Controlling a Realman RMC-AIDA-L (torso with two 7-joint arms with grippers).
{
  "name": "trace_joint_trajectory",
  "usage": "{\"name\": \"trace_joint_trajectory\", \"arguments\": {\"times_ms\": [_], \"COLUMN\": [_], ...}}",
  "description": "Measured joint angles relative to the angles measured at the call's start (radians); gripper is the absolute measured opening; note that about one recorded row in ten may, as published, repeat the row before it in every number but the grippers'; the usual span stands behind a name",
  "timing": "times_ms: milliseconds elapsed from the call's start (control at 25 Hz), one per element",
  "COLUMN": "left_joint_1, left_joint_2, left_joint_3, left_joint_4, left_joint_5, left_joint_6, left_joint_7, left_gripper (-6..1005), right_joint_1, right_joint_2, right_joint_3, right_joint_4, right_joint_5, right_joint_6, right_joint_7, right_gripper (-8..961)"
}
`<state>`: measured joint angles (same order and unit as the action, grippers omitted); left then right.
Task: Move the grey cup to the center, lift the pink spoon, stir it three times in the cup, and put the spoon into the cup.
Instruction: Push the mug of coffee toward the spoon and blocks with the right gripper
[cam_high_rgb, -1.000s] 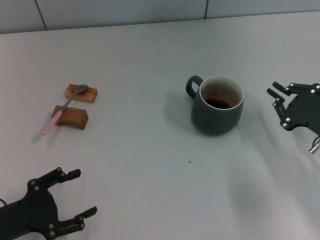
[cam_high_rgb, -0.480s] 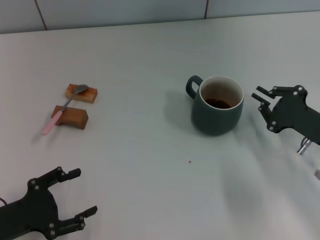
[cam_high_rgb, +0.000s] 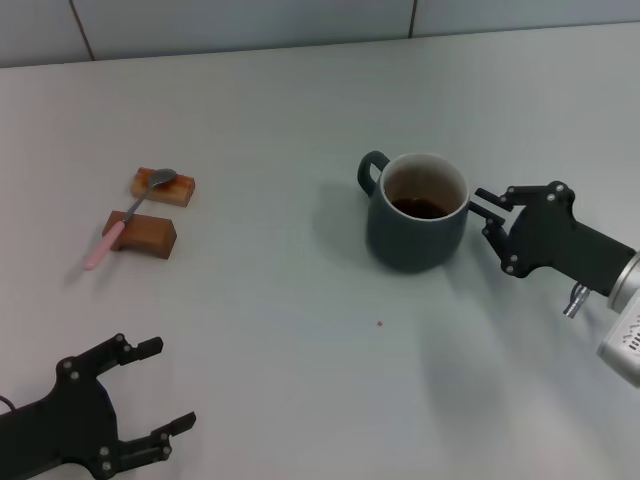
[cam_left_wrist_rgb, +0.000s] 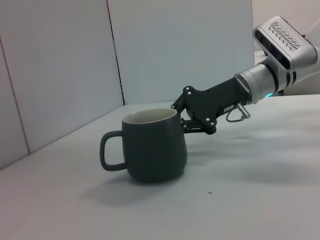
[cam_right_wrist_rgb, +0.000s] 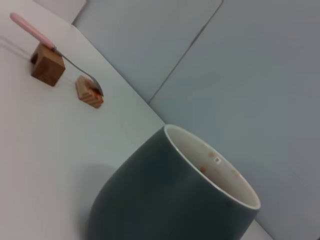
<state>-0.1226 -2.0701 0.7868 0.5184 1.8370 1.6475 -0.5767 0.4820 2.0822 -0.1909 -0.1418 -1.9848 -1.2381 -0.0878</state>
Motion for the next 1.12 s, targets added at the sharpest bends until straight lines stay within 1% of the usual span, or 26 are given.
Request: {"name": "trace_joint_trajectory", "arguments": {"times_ms": [400, 1120], "left_joint_1": [-0.003, -0.012], "left_joint_2": [-0.001, -0.002], "left_joint_3": [0.0, 0.0], "left_joint_4": [0.0, -0.007], "left_joint_5": [-0.003, -0.017], "left_joint_6": [0.002, 0.002], "left_joint_7": [0.0, -0.001], "left_gripper": [830, 829], "right_joint_1": [0.02, 0.097], "right_joint_2": [0.001, 0.002], "right_joint_3": [-0.009, -0.069], "right_joint_4": [0.046, 0.128], "right_joint_5": [0.0, -0.002], "right_joint_6": [0.0, 0.017], "right_joint_7": [-0.004, 0.001], "right_gripper": [139, 138]}}
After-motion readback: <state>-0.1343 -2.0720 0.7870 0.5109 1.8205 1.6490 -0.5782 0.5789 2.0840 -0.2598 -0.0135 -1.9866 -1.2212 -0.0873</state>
